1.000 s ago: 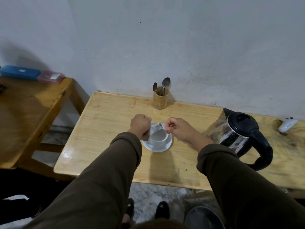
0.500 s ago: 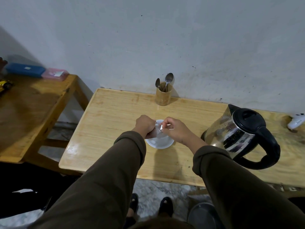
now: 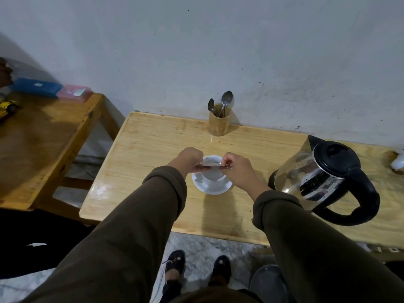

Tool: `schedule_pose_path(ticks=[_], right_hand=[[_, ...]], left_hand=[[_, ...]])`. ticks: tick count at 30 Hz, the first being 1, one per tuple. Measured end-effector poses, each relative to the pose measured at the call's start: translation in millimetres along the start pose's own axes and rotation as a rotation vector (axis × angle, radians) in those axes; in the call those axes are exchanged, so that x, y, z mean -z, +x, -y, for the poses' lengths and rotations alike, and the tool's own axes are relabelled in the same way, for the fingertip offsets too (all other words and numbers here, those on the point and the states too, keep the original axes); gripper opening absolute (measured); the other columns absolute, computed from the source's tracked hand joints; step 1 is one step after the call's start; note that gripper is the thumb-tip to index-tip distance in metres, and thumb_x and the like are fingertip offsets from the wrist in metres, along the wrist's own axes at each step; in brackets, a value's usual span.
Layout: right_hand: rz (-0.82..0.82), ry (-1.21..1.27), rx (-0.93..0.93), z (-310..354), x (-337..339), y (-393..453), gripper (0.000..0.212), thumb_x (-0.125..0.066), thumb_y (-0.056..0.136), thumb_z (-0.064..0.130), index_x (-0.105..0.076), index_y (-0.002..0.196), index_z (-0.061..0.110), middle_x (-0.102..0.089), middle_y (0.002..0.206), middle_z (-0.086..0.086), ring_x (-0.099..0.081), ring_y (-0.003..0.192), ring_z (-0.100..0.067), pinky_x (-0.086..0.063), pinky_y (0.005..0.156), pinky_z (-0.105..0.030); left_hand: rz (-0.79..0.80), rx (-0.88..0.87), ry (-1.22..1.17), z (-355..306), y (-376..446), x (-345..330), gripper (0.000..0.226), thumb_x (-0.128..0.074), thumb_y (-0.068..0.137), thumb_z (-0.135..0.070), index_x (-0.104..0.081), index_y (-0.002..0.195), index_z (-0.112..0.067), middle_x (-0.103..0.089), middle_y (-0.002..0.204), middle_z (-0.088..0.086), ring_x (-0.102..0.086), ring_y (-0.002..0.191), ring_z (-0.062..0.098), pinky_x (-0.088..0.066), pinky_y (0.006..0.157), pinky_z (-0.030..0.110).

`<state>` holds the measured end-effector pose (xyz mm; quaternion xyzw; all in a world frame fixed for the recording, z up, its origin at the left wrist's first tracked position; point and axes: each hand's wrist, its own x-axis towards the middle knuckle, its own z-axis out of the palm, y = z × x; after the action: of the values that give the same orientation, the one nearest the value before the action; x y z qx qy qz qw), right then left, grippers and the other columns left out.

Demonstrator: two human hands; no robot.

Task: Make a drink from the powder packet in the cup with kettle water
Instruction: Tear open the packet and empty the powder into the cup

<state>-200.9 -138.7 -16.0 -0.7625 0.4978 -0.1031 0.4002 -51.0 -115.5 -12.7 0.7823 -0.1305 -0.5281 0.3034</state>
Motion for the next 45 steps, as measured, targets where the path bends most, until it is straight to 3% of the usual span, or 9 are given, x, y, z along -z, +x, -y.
schedule_pose_path(ticks=[3, 5, 7, 12, 18, 24, 28, 30, 45], right_hand=[[0.001, 0.003, -0.02, -3, -3, 4, 0.013, -0.062, 0.081, 0.005, -0.055, 0.077, 0.015, -0.058, 0.081, -0.002, -0.05, 0.075, -0.018, -0.036, 0.056, -0.012], [0.0, -0.012, -0.02, -5, -4, 7, 0.011, -0.062, 0.083, 0.008, -0.055, 0.077, 0.014, -0.057, 0.079, -0.002, -0.05, 0.075, -0.018, -0.036, 0.055, -0.013], [0.002, -0.035, -0.028, -4, -3, 10, 0.012, -0.062, 0.085, 0.012, -0.053, 0.076, 0.013, -0.056, 0.077, 0.0, -0.049, 0.074, -0.017, -0.035, 0.054, -0.014], [0.012, -0.066, -0.075, -1, -1, 13, 0.032, -0.06, 0.086, 0.013, -0.041, 0.062, 0.023, -0.043, 0.063, 0.008, -0.042, 0.068, -0.017, -0.031, 0.051, -0.018], [0.01, -0.031, -0.061, 3, -3, 15, 0.01, -0.054, 0.086, 0.009, -0.047, 0.088, 0.015, -0.05, 0.075, -0.002, -0.046, 0.071, -0.02, -0.035, 0.054, -0.024], [0.081, -0.027, -0.04, 8, -3, 18, 0.035, -0.053, 0.087, 0.01, -0.057, 0.119, 0.023, -0.061, 0.102, -0.008, -0.056, 0.093, -0.025, -0.047, 0.078, -0.034], [0.096, -0.073, -0.079, 12, -3, 18, 0.009, -0.057, 0.09, 0.02, -0.062, 0.083, 0.017, -0.053, 0.089, -0.005, -0.051, 0.088, -0.022, -0.039, 0.074, -0.03], [0.087, -0.051, -0.12, 14, -3, 17, 0.026, -0.057, 0.09, 0.02, -0.05, 0.065, 0.02, -0.047, 0.074, 0.001, -0.049, 0.083, -0.02, -0.036, 0.072, -0.028], [-0.013, -0.082, -0.096, 15, -13, 21, 0.046, -0.065, 0.084, 0.014, -0.033, 0.051, 0.019, -0.037, 0.058, 0.004, -0.035, 0.056, -0.013, -0.026, 0.048, -0.021]], left_hand=[[0.081, 0.04, -0.113, 2, -13, 13, 0.024, -0.035, 0.099, -0.002, -0.052, 0.114, 0.006, -0.059, 0.108, 0.025, -0.062, 0.062, 0.026, -0.058, 0.043, 0.026], [0.09, 0.023, -0.085, 6, -17, 21, 0.032, -0.033, 0.1, -0.001, -0.046, 0.128, 0.008, -0.064, 0.105, 0.027, -0.061, 0.055, 0.02, -0.053, 0.038, 0.021], [0.077, -0.017, -0.047, 12, -14, 26, 0.033, -0.034, 0.1, 0.0, -0.05, 0.128, 0.005, -0.064, 0.089, 0.021, -0.062, 0.058, 0.017, -0.054, 0.044, 0.02], [0.08, -0.328, 0.282, 24, -7, 29, 0.042, -0.054, 0.088, 0.003, -0.057, 0.127, -0.012, -0.057, 0.134, 0.007, -0.056, 0.114, 0.023, -0.045, 0.086, 0.029], [-0.036, -0.484, 0.251, 28, -1, 16, 0.01, -0.07, 0.082, -0.016, -0.07, 0.087, -0.007, -0.065, 0.083, 0.004, -0.056, 0.085, 0.016, -0.042, 0.063, 0.017], [-0.091, -0.533, 0.263, 27, 1, 9, 0.006, -0.066, 0.084, -0.013, -0.071, 0.085, -0.009, -0.055, 0.061, -0.007, -0.051, 0.074, 0.015, -0.037, 0.055, 0.016], [-0.099, -0.531, 0.265, 25, 1, 7, 0.013, -0.062, 0.087, -0.009, -0.07, 0.097, -0.005, -0.062, 0.085, 0.001, -0.053, 0.086, 0.016, -0.039, 0.075, 0.021], [-0.096, -0.529, 0.255, 24, 2, 7, 0.016, -0.06, 0.088, -0.008, -0.069, 0.101, -0.006, -0.063, 0.09, 0.001, -0.053, 0.089, 0.016, -0.038, 0.079, 0.023], [-0.084, -0.611, 0.131, 22, 4, 16, 0.014, -0.053, 0.091, -0.003, -0.061, 0.088, -0.014, -0.067, 0.086, 0.004, -0.061, 0.08, 0.014, -0.047, 0.078, 0.024]])
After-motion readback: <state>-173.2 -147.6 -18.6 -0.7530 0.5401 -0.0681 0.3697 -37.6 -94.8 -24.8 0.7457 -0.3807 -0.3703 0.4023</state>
